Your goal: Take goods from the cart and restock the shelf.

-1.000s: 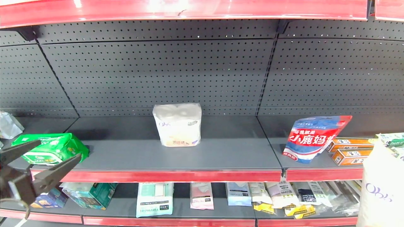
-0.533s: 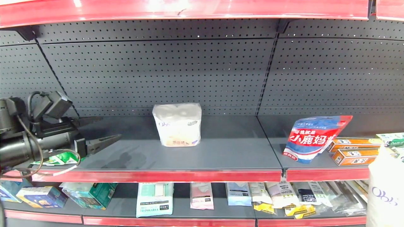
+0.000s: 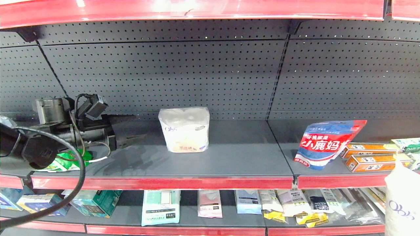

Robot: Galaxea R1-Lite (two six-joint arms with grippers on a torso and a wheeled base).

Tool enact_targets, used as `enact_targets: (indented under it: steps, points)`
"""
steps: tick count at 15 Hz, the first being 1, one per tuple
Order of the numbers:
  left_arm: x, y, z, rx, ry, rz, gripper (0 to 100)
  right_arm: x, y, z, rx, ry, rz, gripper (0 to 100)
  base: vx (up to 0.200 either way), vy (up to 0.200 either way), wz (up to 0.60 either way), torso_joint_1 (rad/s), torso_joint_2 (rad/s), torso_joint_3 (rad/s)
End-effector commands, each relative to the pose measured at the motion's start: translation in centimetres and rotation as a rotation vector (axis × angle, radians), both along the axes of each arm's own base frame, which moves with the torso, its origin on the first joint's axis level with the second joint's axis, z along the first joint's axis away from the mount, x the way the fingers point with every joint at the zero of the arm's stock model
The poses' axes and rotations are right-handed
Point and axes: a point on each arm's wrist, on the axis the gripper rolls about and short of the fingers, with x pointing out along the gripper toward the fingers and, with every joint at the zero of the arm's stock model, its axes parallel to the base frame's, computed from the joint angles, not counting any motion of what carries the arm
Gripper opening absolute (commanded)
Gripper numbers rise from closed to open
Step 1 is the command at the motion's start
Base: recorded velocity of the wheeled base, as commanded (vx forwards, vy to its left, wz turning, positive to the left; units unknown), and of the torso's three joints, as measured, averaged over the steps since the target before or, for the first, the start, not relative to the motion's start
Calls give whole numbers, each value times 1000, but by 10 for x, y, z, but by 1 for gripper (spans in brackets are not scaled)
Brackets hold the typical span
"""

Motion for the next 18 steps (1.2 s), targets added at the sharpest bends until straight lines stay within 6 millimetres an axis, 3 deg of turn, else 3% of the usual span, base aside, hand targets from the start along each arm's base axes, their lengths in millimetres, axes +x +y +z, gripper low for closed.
enact_targets:
  steps: [1,4,10,18]
  points:
    - [19,-3,-15,-8,19,-27,100,1,0,0,-4,3,1,0,0,0,0,0,0,0]
    - [33,-21,-24,-11,14,-87,100,0,0,-1,-22,5,4,0,0,0,0,0,0,0]
    - [56,-27,-35,-18,1,-121,100,2,0,-4,-42,22,5,0,0,0,0,0,0,0]
    - [83,-51,-44,-16,-32,-178,100,1,0,-7,-44,23,4,0,0,0,0,0,0,0]
